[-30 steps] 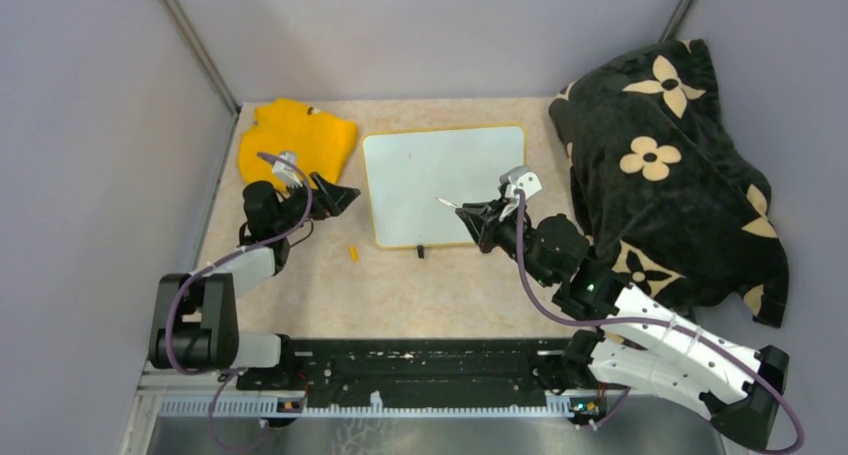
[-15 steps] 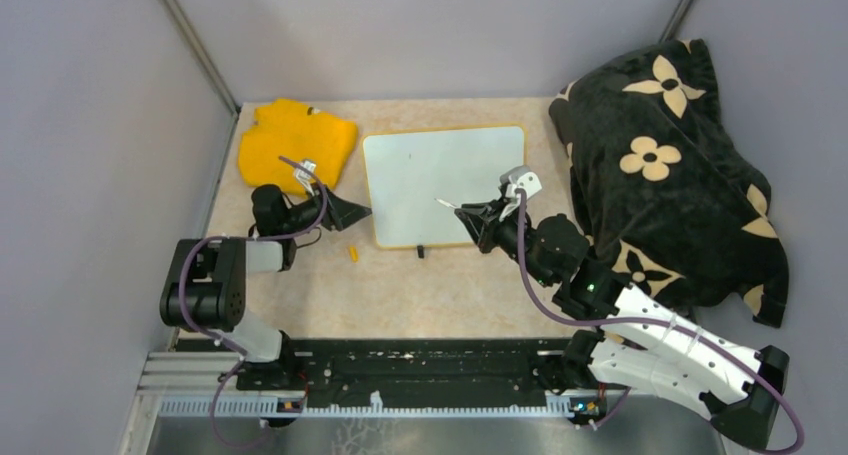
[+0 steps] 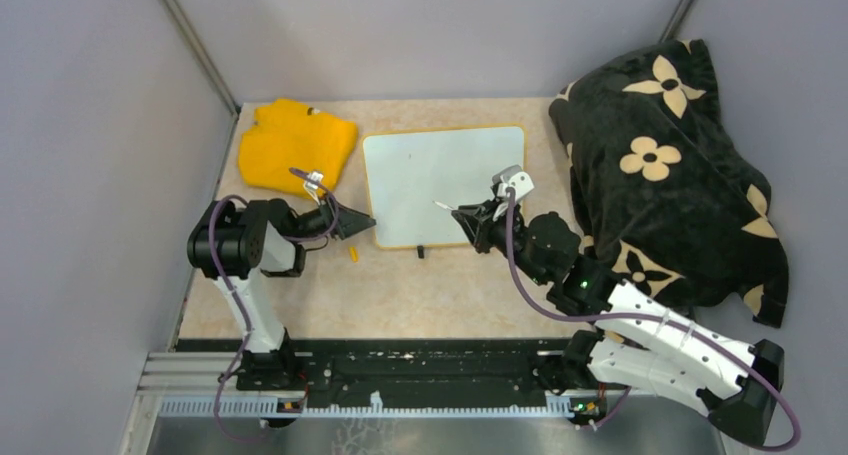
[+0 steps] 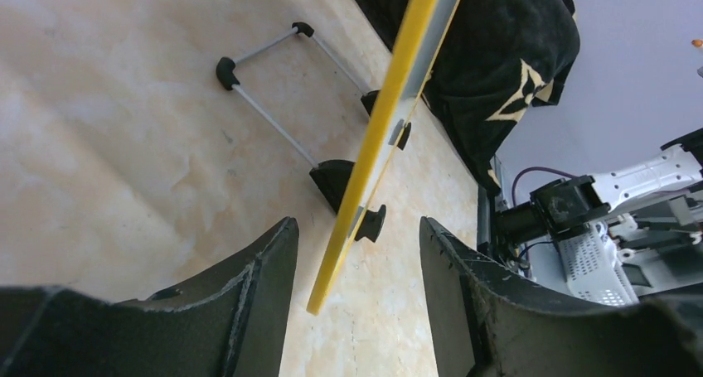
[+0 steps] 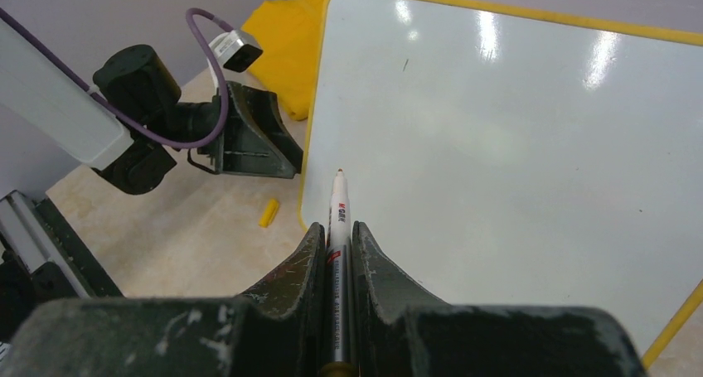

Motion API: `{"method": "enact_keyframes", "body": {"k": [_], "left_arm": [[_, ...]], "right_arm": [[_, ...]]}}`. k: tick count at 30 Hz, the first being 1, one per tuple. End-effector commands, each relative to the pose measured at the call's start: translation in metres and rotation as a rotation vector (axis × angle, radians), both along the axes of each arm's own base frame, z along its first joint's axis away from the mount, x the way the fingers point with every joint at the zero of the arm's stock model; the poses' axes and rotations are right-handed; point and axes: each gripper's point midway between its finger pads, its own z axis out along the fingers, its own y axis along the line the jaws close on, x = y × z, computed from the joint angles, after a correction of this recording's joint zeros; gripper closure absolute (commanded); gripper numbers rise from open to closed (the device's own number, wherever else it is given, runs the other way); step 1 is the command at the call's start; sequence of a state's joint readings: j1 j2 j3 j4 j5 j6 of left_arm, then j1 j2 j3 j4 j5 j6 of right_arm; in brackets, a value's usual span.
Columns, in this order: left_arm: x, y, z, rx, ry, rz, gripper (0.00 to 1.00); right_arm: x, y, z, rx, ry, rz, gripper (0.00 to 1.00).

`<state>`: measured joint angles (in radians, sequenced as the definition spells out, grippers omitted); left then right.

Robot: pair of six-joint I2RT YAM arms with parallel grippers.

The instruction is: Write a sentence on the whiteboard

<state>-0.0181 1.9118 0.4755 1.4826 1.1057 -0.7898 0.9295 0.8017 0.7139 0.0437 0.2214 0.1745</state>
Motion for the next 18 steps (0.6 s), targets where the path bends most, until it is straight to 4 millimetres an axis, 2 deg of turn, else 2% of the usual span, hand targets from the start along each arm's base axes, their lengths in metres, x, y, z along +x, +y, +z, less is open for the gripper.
{"method": "enact_keyframes", "body": {"k": [1, 5, 11, 18], "left_arm": [[-0.005, -0.005, 0.021, -0.027, -0.185, -0.064, 0.39], [-0.006, -0.007, 0.011, -0.019, -0.176, -0.065, 0.4], [-0.013, -0.022, 0.006, -0.004, -0.208, -0.122, 0.44], [-0.011, -0.021, 0.005, 0.019, -0.255, -0.098, 0.49]], "right_arm": [[0.001, 0.003, 0.03, 0.048, -0.061, 0.004, 1.0], [0.002, 0.006, 0.027, 0.044, -0.057, 0.005, 1.0], [0.004, 0.011, 0.02, 0.037, -0.043, 0.014, 1.0], [0.004, 0.012, 0.02, 0.044, -0.036, 0.017, 1.0]]}}
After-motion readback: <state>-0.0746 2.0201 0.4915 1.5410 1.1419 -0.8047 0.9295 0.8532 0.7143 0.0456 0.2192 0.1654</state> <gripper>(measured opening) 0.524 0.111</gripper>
